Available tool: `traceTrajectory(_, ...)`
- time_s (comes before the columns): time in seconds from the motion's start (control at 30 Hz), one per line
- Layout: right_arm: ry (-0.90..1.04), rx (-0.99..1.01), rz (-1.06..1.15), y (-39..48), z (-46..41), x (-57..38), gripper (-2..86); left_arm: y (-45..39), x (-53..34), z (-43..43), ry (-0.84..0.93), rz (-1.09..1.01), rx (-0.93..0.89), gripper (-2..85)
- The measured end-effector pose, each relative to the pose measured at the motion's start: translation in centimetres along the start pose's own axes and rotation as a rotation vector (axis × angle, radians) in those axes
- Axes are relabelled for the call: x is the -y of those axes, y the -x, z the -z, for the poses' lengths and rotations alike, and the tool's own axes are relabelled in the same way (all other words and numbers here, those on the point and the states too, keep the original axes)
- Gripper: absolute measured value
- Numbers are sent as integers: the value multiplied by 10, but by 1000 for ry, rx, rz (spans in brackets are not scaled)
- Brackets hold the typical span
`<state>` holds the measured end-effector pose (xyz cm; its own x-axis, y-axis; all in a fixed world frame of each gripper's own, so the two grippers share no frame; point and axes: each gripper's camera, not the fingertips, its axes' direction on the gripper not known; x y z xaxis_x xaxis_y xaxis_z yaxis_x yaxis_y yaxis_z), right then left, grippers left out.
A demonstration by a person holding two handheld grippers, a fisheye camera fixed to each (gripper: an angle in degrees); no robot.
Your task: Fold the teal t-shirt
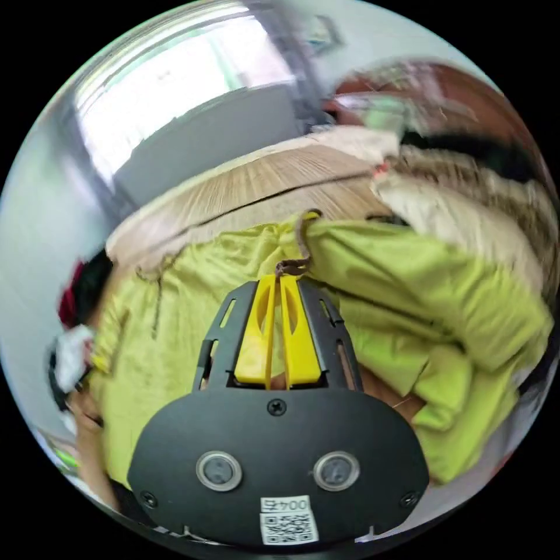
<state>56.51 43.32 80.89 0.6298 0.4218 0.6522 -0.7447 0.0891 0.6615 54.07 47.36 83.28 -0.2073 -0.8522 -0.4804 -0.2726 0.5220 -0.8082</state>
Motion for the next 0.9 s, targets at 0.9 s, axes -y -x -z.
traceTrajectory(0.9, 60, 252, 59, 155, 58, -32, 55, 81, -48, -137, 33, -13, 15, 1)
